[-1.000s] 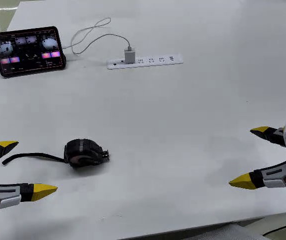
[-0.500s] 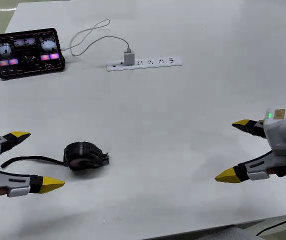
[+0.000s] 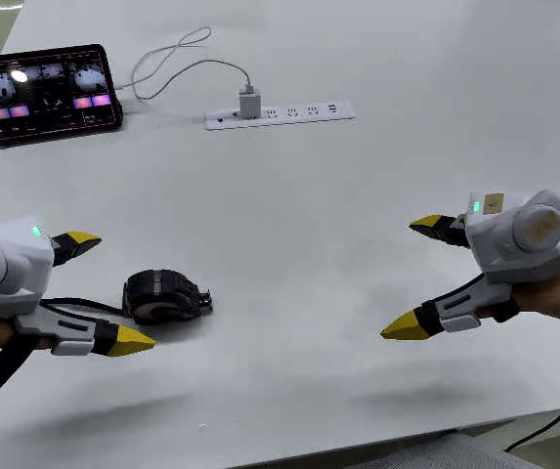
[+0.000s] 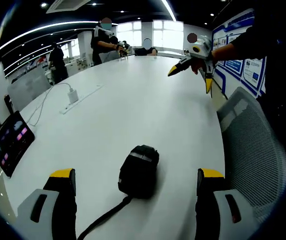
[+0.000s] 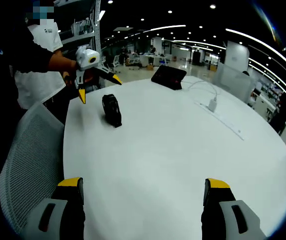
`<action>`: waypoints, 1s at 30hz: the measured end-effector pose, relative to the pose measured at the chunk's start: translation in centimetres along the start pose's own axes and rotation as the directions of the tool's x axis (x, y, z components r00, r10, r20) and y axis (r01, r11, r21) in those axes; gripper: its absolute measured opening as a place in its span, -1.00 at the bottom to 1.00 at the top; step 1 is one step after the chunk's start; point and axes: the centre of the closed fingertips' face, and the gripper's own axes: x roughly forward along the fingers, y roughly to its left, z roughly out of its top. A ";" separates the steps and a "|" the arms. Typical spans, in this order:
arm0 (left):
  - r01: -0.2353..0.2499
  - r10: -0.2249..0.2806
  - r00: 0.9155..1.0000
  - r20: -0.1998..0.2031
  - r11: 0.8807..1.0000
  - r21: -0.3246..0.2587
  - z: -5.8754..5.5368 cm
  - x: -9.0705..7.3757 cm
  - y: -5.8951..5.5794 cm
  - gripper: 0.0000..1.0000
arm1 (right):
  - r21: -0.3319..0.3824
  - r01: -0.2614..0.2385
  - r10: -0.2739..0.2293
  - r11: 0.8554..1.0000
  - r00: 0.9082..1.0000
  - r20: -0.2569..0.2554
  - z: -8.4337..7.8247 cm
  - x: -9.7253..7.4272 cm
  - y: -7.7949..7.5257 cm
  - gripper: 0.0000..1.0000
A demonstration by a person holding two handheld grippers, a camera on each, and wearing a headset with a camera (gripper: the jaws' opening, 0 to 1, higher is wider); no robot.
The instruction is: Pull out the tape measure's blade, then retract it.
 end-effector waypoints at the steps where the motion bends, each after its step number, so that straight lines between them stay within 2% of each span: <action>1: 0.005 -0.005 1.000 -0.009 1.000 0.011 0.1 0.2 0.0 0.98 | -0.002 -0.002 0.002 1.000 1.000 0.003 0.3 0.3 -0.1 0.98; 4: 0.008 -0.006 0.999 -0.034 0.999 0.048 0.1 0.5 0.3 0.96 | -0.012 -0.012 0.012 1.000 1.000 0.007 0.8 1.1 -0.2 0.98; 5: 0.008 -0.006 1.000 -0.030 0.998 0.069 0.2 0.7 0.4 0.97 | -0.018 -0.015 0.015 1.000 1.000 0.004 0.9 1.3 -0.1 0.98; 6: 0.028 -0.026 0.999 -0.028 0.997 0.078 0.3 0.8 0.1 0.98 | -0.026 -0.015 0.016 1.000 1.000 0.002 1.2 1.6 -0.1 0.98; 10: 0.058 -0.049 0.996 -0.081 0.992 0.115 -0.2 1.4 0.1 0.94 | -0.026 -0.047 0.047 0.999 0.999 0.026 3.3 2.5 0.3 0.98; 11: 0.063 -0.053 0.995 -0.089 0.991 0.121 -0.3 1.5 0.1 0.92 | -0.042 -0.055 0.057 0.998 0.998 0.039 4.0 2.8 0.5 0.98; 12: 0.075 -0.063 0.993 -0.097 0.989 0.127 -0.3 1.8 0.0 0.92 | -0.062 -0.082 0.084 0.995 0.996 0.031 4.5 3.1 1.1 0.98; 16: 0.094 -0.075 0.989 -0.126 0.983 0.155 -0.2 2.3 -0.2 0.88 | -0.104 -0.105 0.109 0.989 0.993 0.036 5.9 4.5 1.7 0.98; 18: 0.104 -0.083 0.987 -0.136 0.982 0.159 -0.3 2.6 -0.2 0.86 | -0.115 -0.119 0.124 0.986 0.992 0.036 6.3 5.0 1.9 0.98; 20: 0.131 -0.102 0.979 -0.174 0.978 0.164 -0.7 2.9 -0.5 0.83 | -0.150 -0.133 0.139 0.980 0.990 0.030 6.7 5.7 2.2 0.98; 25: 0.155 -0.118 0.973 -0.197 0.971 0.182 -0.9 3.6 -0.7 0.75 | -0.178 -0.144 0.153 0.973 0.987 0.040 7.9 7.6 2.6 0.98; 26: 0.154 -0.114 0.972 -0.204 0.969 0.191 -0.9 3.7 -0.7 0.72 | -0.197 -0.146 0.155 0.969 0.987 0.030 7.9 8.0 2.7 0.98; 30: 0.162 -0.115 0.968 -0.222 0.965 0.208 -0.9 4.0 -0.7 0.61 | -0.194 -0.167 0.171 0.967 0.985 0.005 7.7 9.5 2.8 0.98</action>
